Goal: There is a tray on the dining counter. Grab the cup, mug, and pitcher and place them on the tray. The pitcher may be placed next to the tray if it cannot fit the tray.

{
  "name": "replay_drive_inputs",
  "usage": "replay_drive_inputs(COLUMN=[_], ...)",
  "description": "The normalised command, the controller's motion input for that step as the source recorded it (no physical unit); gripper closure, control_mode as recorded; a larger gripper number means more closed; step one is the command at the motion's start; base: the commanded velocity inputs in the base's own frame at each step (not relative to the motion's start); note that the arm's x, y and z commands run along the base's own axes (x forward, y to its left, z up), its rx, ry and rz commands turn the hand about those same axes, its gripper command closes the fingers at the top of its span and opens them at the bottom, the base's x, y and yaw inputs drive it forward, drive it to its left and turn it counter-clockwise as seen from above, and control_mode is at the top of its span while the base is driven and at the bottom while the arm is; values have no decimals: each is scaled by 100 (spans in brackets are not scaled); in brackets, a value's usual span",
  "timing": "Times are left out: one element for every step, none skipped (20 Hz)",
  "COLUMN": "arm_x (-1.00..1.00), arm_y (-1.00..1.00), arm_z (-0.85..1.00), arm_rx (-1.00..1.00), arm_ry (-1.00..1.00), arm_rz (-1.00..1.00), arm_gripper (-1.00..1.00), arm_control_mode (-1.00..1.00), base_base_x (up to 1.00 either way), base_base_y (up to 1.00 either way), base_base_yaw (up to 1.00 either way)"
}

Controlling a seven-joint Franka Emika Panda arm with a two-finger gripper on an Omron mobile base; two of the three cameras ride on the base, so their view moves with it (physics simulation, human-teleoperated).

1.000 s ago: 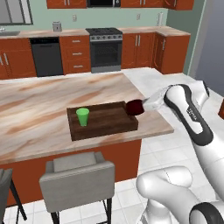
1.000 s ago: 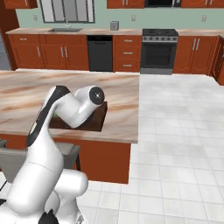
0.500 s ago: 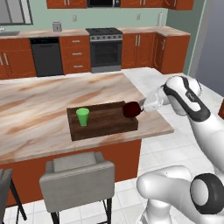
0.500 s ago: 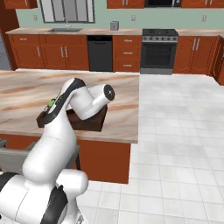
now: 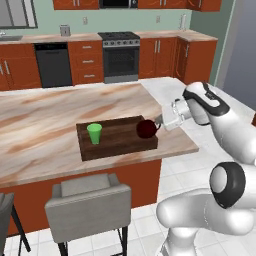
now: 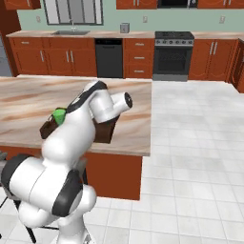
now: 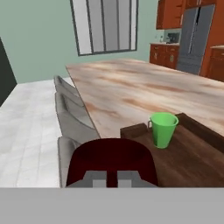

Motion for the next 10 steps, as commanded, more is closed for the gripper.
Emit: replay_drive_inputs(arm_x=[40, 44, 46, 42, 44, 44, 38, 36, 38, 42], arm_y=[0, 0, 0, 0, 0, 2, 0, 0, 0, 0], arm_z=[-7, -7, -11, -13, -15, -16, 0, 0, -3, -9], arm_rx=[3, 2, 1, 2, 1, 0, 8, 8, 7, 6], arm_ry=[0, 0, 0, 0, 0, 0, 0, 0, 0, 0], arm_rz=[19, 18, 17, 15, 13, 11, 7, 5, 5, 5], arm_gripper=[100, 100, 100, 100, 100, 100, 100, 100, 100, 100], arm_control_mode=[-100, -100, -100, -100, -100, -100, -100, -100, -100, -100], base_base_x=[0, 0, 0, 0, 0, 0, 0, 0, 0, 0], base_base_y=[0, 0, 0, 0, 0, 0, 0, 0, 0, 0], base_base_yaw=[0, 0, 0, 0, 0, 0, 0, 0, 0, 0])
